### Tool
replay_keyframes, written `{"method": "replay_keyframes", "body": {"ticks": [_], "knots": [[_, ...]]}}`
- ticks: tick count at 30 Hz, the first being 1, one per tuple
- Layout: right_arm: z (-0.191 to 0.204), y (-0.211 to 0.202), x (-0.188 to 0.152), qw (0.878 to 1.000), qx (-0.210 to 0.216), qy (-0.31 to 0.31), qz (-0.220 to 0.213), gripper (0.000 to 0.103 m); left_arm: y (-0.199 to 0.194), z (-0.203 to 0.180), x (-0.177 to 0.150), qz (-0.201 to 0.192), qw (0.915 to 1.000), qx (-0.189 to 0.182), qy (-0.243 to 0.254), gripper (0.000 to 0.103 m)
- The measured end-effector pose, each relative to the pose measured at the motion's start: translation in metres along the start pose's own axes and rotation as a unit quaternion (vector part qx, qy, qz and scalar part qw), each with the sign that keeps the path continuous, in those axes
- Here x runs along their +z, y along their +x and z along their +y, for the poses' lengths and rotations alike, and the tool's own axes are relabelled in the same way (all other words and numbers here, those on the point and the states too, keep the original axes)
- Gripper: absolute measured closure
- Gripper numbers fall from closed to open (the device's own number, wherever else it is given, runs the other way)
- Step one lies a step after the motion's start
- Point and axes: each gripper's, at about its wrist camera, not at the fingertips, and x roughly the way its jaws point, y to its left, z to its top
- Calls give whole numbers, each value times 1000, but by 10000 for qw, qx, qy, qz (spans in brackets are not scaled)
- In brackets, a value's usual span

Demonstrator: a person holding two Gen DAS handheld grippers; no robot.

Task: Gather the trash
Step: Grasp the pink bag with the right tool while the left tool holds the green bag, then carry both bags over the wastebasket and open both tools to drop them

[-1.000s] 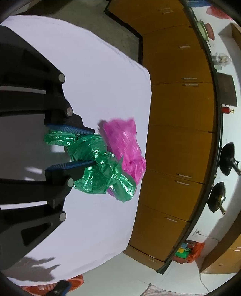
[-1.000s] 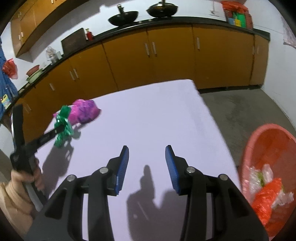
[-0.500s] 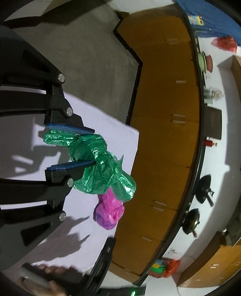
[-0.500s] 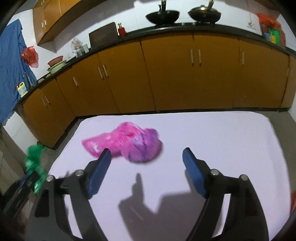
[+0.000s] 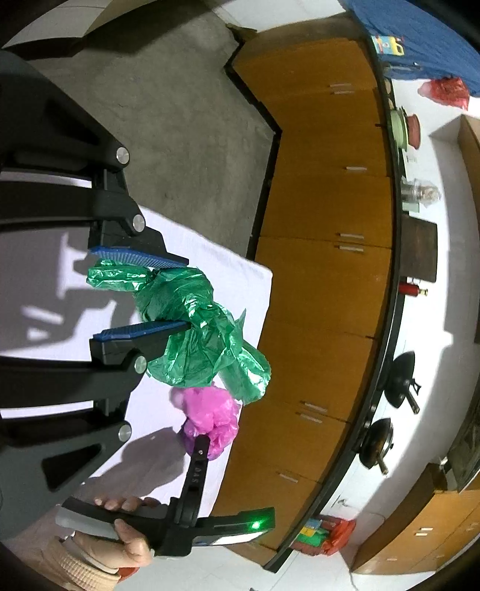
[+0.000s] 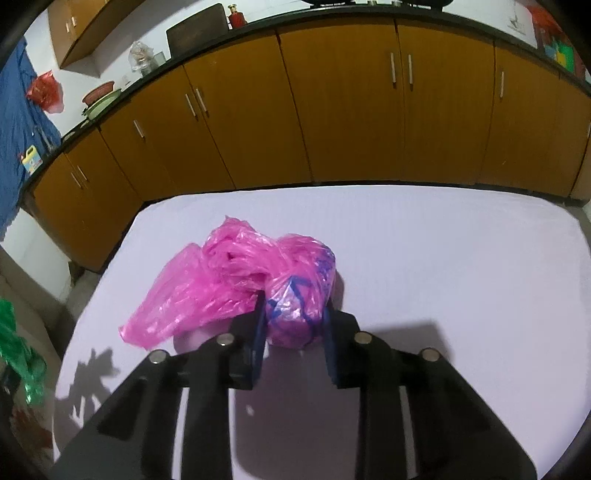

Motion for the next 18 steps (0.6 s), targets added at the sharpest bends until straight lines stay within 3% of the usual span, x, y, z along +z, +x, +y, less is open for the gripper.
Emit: {"method": "replay_keyframes", "body": {"ticks": [6, 18], "knots": [[-39, -62, -31, 9993, -71, 316, -185, 79, -12, -40, -2, -36, 9991, -305, 306, 75], [-149, -261, -99, 9833, -1100, 940, -1101, 79, -51, -166, -12, -17, 9860, -1381, 934, 75]]}}
